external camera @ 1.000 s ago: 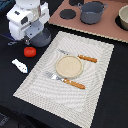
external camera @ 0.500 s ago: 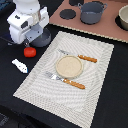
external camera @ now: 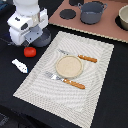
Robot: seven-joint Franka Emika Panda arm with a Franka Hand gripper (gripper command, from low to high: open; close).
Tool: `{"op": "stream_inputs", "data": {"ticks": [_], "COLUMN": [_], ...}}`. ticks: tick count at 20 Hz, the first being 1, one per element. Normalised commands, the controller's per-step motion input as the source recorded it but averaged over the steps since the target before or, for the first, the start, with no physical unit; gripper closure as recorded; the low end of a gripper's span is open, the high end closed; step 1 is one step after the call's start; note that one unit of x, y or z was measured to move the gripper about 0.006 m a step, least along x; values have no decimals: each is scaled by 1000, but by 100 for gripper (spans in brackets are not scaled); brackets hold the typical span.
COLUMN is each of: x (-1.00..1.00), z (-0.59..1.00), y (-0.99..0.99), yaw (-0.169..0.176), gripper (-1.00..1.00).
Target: Place the pan onto the stove and place the fish and sausage into the pan.
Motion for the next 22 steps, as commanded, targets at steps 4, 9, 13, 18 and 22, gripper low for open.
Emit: {"op": "stream_inputs", "data": {"ticks": [4, 9, 13, 18, 22], "x": [-219, -229, -194, -14, 0], "z": [-145, -167, -196, -380, -441], "y": [0, 0, 0, 0, 0], "yaw": [36, 34, 34, 34, 31], "gripper": [100, 100, 100, 100, 100]}}
